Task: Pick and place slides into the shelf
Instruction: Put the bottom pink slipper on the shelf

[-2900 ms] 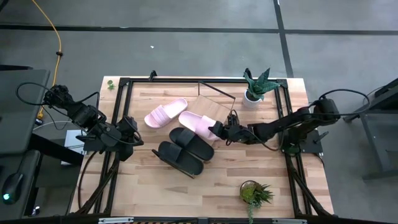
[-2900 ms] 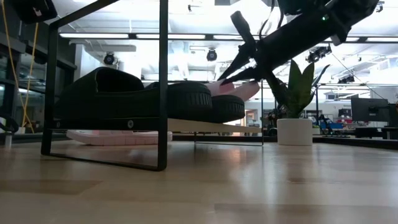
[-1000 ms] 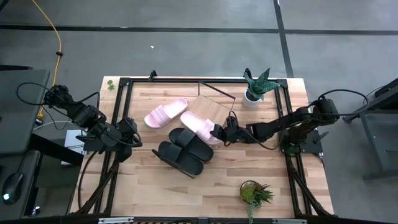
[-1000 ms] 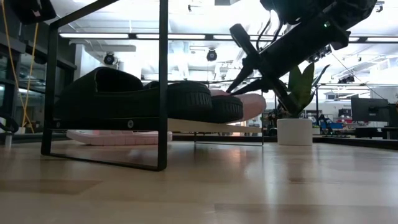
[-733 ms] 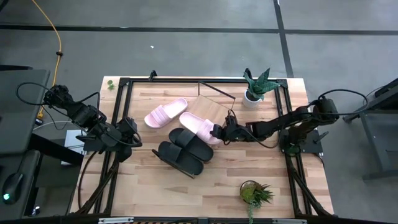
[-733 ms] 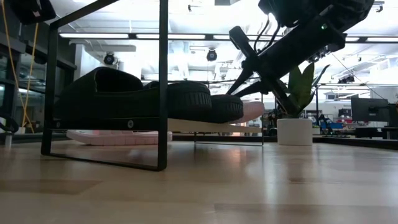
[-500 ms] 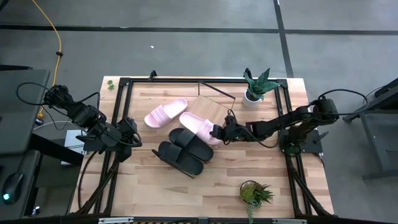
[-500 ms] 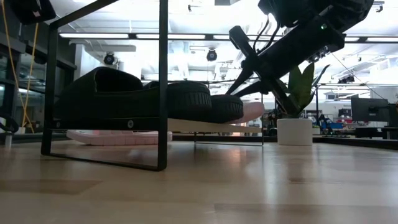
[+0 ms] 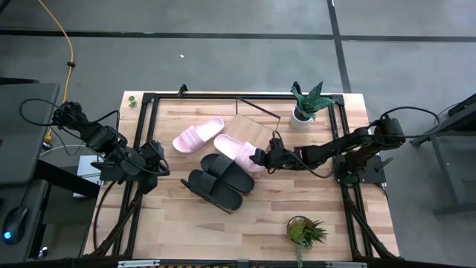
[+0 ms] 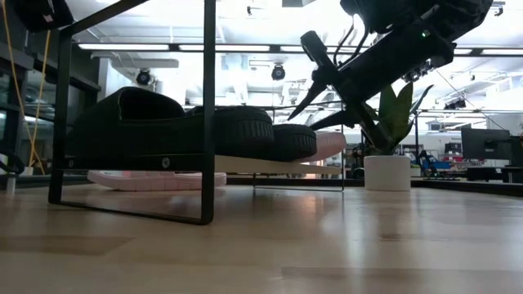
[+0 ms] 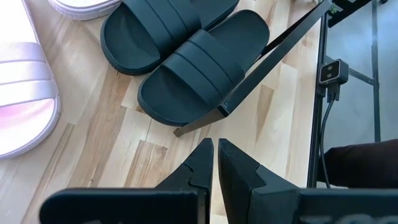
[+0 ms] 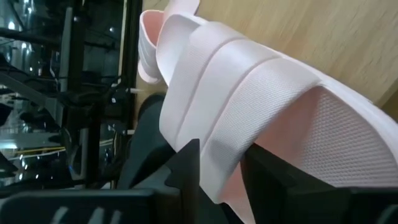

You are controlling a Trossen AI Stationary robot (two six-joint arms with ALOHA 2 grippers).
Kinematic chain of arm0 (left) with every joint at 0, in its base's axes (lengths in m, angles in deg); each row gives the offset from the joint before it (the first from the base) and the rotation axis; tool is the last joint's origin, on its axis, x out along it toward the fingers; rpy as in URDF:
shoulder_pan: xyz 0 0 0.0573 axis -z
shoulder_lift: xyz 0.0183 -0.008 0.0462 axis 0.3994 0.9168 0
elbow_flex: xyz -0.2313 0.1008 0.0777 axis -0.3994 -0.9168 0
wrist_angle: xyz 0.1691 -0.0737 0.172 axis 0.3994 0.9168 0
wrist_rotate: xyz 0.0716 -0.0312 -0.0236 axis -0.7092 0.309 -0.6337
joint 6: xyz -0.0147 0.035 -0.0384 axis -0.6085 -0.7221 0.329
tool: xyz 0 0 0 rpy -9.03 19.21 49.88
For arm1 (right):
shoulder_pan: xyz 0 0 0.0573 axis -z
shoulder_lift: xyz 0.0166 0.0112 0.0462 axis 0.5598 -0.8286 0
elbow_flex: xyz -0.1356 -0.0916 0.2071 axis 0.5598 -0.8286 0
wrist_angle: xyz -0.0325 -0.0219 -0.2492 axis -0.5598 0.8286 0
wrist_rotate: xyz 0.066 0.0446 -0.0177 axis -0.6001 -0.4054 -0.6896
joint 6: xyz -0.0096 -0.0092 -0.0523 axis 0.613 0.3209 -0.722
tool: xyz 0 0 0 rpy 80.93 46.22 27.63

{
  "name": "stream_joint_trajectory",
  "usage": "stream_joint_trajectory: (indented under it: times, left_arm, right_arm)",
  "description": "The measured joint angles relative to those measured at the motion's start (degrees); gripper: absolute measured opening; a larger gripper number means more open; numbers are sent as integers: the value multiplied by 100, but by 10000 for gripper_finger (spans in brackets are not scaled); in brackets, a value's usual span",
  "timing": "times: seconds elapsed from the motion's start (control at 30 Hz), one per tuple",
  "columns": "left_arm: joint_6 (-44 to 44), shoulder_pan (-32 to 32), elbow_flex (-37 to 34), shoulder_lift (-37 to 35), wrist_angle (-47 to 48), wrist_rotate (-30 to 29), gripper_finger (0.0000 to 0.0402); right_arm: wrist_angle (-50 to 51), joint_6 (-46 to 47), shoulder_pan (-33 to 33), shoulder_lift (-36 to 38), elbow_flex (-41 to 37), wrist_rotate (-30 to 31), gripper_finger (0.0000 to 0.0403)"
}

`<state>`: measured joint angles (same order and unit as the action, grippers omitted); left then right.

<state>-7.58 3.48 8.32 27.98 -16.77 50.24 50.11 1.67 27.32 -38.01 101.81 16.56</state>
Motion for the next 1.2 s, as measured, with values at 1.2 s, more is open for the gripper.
stream_joint_trajectory:
  times: [1.2]
  left_arm:
    - [46, 1, 0, 0, 0, -4, 14]
  right_arm:
    - [2193, 294, -55, 7, 963, 398, 105]
